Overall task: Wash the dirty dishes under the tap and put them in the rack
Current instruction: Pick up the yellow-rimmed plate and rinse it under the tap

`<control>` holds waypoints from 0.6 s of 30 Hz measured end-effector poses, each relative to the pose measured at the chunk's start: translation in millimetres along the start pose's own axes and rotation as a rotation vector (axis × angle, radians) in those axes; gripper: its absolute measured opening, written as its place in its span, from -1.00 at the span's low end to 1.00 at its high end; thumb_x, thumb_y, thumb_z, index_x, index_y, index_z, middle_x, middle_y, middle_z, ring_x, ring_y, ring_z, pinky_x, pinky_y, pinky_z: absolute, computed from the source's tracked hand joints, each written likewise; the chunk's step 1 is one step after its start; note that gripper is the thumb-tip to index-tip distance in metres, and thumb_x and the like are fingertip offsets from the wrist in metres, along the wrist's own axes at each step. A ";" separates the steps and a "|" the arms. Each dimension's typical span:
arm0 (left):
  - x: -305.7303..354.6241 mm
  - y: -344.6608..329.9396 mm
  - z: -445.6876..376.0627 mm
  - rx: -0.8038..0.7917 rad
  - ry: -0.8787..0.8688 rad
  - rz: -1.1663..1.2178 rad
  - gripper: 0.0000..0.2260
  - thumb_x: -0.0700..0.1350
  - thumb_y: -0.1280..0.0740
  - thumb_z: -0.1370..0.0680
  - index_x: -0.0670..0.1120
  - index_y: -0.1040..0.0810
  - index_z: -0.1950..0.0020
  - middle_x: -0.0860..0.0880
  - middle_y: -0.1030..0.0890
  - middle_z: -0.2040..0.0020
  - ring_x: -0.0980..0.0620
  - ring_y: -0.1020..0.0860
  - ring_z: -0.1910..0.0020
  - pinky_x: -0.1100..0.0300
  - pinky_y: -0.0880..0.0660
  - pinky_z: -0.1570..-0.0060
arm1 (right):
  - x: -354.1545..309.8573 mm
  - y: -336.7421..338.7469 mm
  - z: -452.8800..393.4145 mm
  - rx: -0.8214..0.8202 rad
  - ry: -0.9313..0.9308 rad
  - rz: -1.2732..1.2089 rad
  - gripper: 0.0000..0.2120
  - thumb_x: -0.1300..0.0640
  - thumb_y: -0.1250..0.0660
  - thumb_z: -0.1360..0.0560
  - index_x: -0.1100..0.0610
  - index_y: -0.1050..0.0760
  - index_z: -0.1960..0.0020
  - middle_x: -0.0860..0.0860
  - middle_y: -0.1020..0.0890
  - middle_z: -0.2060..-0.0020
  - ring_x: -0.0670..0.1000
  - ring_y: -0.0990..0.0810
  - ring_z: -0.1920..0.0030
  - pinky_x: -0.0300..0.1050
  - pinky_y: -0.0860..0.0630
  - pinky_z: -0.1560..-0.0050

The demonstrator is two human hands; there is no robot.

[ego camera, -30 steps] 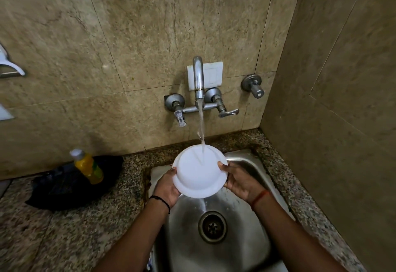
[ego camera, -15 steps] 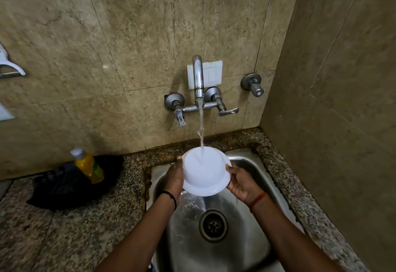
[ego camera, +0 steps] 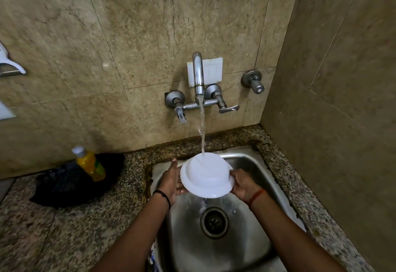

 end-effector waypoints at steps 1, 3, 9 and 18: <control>-6.1 2.5 -1.5 -0.016 0.053 0.015 -0.44 0.26 -0.07 -0.60 -0.17 -0.53 -0.25 -0.14 -0.62 0.05 -0.10 -0.59 0.10 0.05 -0.52 0.21 | -6.3 -0.4 0.2 0.008 0.023 0.022 -0.75 0.32 -0.12 -0.60 0.30 -0.44 -0.23 0.20 -0.58 0.00 0.17 -0.56 0.04 0.15 -0.52 -0.02; -16.2 5.9 -2.4 -0.044 0.142 0.057 -0.41 0.24 -0.10 -0.60 -0.25 -0.45 -0.30 -0.18 -0.60 0.03 -0.13 -0.57 0.08 -0.01 -0.52 0.17 | -18.9 -5.1 2.1 -0.011 0.055 0.064 -0.80 0.31 -0.14 -0.61 0.25 -0.42 -0.20 0.18 -0.56 0.01 0.09 -0.54 0.13 0.08 -0.54 0.08; -12.3 1.3 1.3 -0.068 0.159 0.190 -0.77 -0.10 -0.17 -0.65 -0.23 -0.39 -0.22 -0.25 -0.56 0.10 -0.14 -0.56 0.16 0.07 -0.60 0.45 | -33.4 -15.9 -5.5 -0.060 0.028 0.010 -0.84 0.34 -0.17 -0.58 0.26 -0.44 -0.14 0.07 -0.66 0.34 0.02 -0.55 0.20 -0.22 -0.56 0.49; 8.1 11.6 -2.6 -0.066 0.129 0.325 -0.76 -0.13 -0.18 -0.64 -0.32 -0.44 0.05 -0.28 -0.54 0.13 -0.14 -0.54 0.17 0.09 -0.59 0.49 | -16.7 -22.8 -5.0 -0.090 -0.040 -0.125 -0.81 0.35 -0.14 -0.60 0.31 -0.43 -0.18 0.12 -0.66 0.45 0.02 -0.66 0.47 -0.17 -0.57 0.52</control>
Point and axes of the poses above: each hand's wrist, its own z-axis away from the middle knuckle, its own y-axis out of the back of the hand, x = y × z, the point moved 9 cm from there along -z, towards the middle knuckle
